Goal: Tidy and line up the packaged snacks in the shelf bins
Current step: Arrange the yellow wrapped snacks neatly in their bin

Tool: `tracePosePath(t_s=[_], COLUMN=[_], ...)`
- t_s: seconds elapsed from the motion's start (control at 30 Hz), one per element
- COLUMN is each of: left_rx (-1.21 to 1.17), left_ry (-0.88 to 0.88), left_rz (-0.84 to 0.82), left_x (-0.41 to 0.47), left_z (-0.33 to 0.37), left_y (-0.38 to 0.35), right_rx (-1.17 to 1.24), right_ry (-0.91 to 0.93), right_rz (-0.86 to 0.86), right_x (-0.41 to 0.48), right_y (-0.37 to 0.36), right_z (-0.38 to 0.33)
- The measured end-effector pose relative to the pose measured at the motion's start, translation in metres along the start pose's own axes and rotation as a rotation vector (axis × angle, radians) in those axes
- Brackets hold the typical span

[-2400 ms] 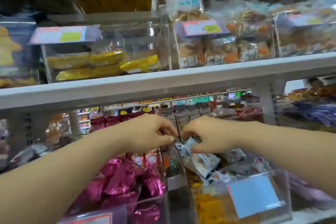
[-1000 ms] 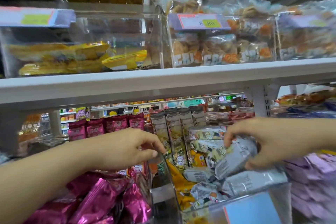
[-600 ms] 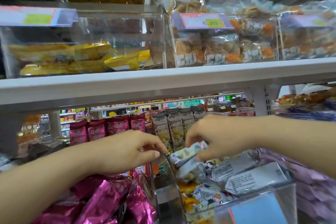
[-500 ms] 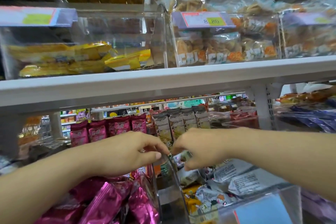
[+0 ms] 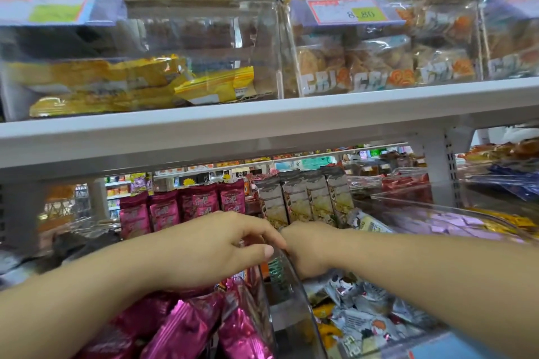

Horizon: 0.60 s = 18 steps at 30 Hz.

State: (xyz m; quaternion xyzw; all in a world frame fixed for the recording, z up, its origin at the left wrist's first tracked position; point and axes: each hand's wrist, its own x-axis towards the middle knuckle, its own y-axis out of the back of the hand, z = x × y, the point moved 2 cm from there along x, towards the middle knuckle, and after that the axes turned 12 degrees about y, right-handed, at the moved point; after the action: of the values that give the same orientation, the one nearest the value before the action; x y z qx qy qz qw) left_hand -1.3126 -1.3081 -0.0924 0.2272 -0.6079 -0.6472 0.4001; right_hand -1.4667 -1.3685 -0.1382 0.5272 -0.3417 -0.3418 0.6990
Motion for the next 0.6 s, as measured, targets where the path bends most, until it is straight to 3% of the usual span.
tracePosePath(t_s=[0.13,0.37,0.6], left_rx=[0.011,0.014,-0.09], left_ry=[-0.002,0.015,-0.058], left_rz=[-0.013,-0.039,0.219], left_x=[-0.001,-0.002,-0.038], left_z=[0.0,0.006,0.028], left_y=[0.001,0.004,0.025], right_rx=[0.11,0.325,0.467], right_ry=[0.026,0.017,0.231], right_rz=[0.138,0.61,0.8], right_x=[-0.014,-0.076,-0.137], right_y=[0.015,0.081,0.104], right_z=[0.006,0.008,-0.056])
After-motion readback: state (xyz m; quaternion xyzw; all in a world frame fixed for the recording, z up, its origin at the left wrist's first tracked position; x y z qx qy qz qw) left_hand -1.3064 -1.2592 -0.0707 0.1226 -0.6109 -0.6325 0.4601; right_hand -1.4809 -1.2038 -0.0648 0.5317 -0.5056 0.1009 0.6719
